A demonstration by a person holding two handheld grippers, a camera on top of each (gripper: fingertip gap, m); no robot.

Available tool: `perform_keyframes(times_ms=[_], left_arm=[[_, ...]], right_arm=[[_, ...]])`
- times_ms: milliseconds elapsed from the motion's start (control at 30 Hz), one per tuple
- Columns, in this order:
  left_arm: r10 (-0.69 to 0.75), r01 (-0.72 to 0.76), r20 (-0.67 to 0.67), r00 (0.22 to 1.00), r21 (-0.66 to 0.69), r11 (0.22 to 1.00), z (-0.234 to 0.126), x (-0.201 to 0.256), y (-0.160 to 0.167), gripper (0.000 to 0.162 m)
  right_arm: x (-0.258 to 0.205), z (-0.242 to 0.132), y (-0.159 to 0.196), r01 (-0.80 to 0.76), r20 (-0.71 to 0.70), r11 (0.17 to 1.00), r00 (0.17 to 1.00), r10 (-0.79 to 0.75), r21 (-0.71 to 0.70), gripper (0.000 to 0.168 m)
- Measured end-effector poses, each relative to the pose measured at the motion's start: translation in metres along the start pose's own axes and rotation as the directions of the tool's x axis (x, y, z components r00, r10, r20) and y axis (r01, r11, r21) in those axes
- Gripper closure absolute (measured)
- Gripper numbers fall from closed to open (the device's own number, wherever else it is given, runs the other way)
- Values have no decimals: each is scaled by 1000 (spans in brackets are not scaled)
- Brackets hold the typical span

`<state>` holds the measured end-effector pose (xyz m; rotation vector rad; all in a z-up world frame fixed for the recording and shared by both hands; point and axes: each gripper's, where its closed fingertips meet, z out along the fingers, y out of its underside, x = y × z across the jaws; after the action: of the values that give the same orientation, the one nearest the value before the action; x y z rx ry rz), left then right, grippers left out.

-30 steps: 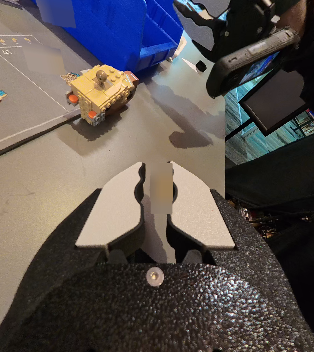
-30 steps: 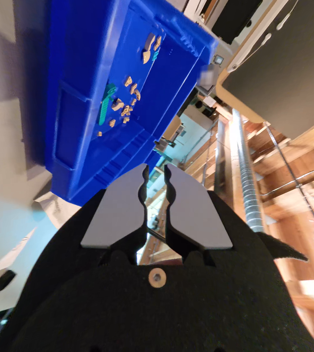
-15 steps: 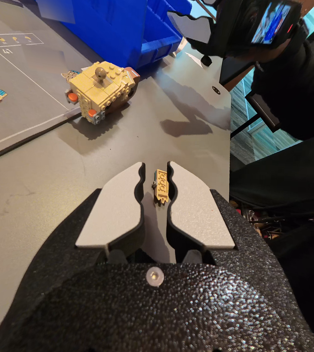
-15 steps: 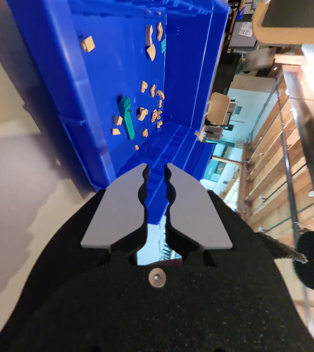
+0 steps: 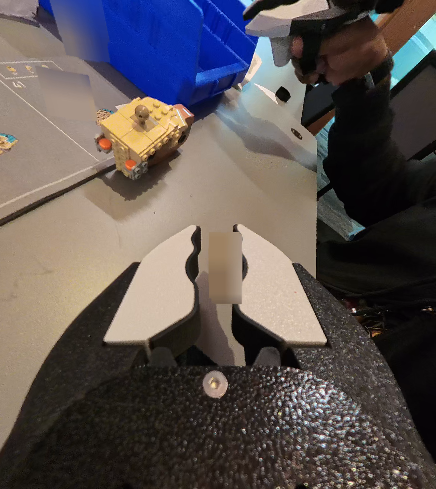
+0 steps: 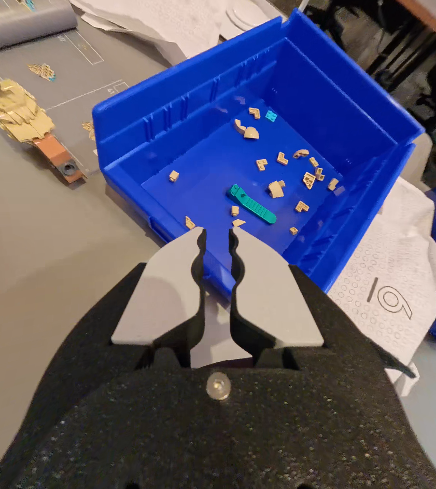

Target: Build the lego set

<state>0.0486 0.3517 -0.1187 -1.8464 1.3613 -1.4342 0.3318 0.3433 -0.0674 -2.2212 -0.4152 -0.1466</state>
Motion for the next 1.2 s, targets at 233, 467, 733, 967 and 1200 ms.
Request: perform_keyframes(times_ms=[233,467,733,967,1200], left_arm=[[196,-201,89,977,56,978,1,-11,-28,135],[263,-294,223,939,123,948,-4,-39,-52,127],[215,-271,279,936,182,945,-30,-52,-52,127],[184,-221,228,956,147,964,-36,-51,-40,127],[158,-181,217,963,91,979,-34,-50,-29,127]], right_arm=[[16,4,-27,-32,119,999,992,29,31,150],[35,47,-56,-83,184,996,980,75,36,150],[51,121,-44,113,161,961,984,-73,-254,151],[62,154,-22,301,234,834,949,-212,-463,147],[61,164,-20,319,312,827,932,-185,-463,146]])
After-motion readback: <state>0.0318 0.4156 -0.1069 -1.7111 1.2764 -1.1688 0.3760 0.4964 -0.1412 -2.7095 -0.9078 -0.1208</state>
